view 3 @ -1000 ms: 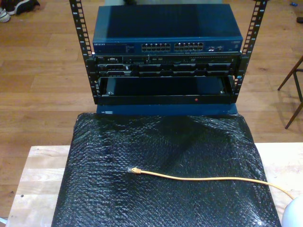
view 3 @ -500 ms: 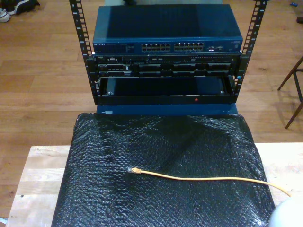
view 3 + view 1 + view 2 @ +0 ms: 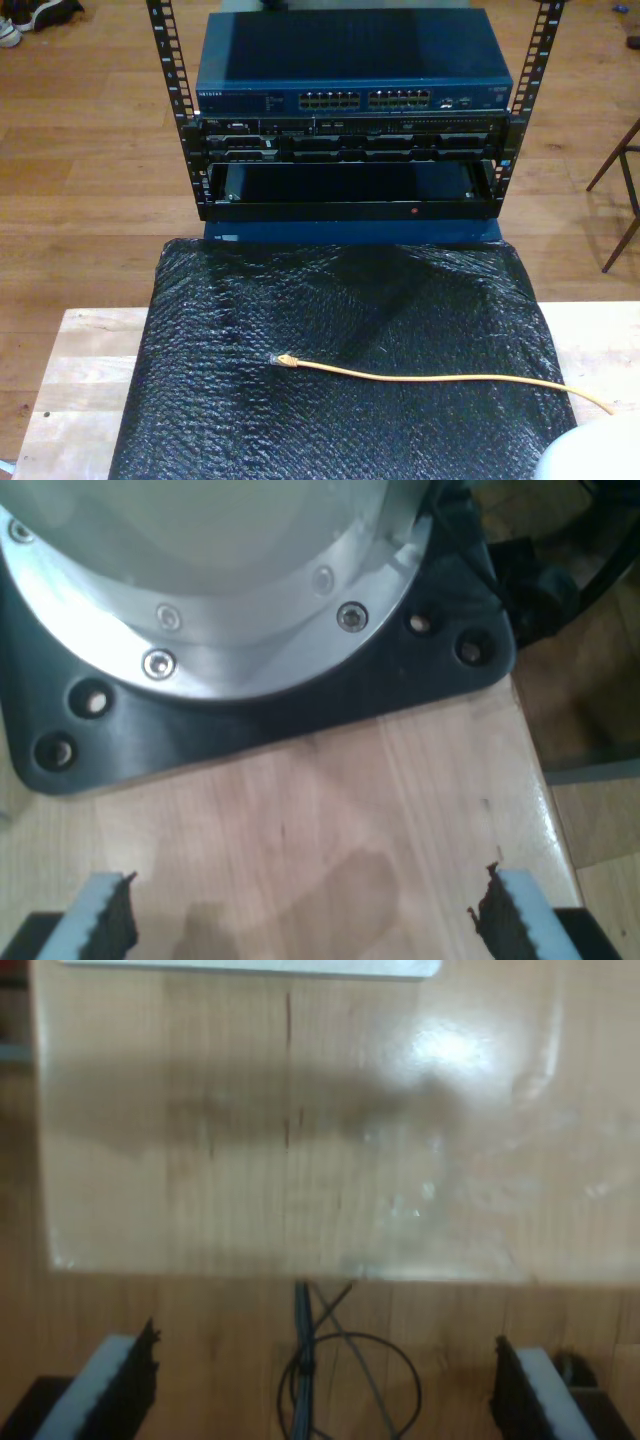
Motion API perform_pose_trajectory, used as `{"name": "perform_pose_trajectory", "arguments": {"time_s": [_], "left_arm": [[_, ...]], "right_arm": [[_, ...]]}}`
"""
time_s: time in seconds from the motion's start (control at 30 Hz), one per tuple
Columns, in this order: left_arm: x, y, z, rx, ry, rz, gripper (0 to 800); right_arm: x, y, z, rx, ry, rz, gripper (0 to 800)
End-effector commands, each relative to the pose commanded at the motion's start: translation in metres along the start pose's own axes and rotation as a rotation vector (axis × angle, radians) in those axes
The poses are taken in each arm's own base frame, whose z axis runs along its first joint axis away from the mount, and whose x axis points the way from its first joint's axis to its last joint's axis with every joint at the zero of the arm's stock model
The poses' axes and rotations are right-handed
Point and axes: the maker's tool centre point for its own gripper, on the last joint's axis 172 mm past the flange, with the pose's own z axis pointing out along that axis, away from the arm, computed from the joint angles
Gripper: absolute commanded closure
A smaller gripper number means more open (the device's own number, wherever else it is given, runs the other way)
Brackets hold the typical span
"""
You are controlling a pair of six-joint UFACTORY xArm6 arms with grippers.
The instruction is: Grab the cable and plug it in
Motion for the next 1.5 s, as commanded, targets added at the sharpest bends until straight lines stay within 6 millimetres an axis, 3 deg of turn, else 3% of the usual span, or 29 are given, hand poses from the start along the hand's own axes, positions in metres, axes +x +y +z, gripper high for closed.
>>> {"name": "perform_pose_trajectory", "arguments": {"time_s": [0.17, 0.3, 0.47, 0.73, 0.97, 1.2, 1.5], "left_arm": [[0.008, 0.003, -0.022, -0.001, 0.043, -0.008, 0], [0.020, 0.004, -0.046, -0.001, 0.106, -0.013, 0], [0.023, 0.004, -0.066, -0.003, 0.120, -0.020, 0], [0.029, -0.027, -0.100, -0.128, 0.109, 0.000, 0], [0.033, -0.054, -0.119, -0.222, 0.071, -0.054, 0], [0.035, -0.082, -0.127, -0.285, -0.003, -0.105, 0], [0.046, -0.118, -0.136, -0.309, -0.077, -0.160, 0]], "right_arm": [[-0.009, 0.011, -0.029, 0.000, -0.020, 0.047, 0], [-0.016, 0.035, -0.046, 0.007, -0.043, 0.061, 0], [-0.021, 0.068, -0.057, 0.023, -0.038, 0.098, 0], [-0.017, 0.098, -0.069, 0.051, -0.015, 0.207, 0], [-0.009, 0.142, -0.086, 0.051, -0.048, 0.238, 0], [0.016, 0.191, -0.109, 0.082, -0.049, 0.289, 2], [0.079, 0.246, -0.113, 0.094, -0.083, 0.301, 4]]}}
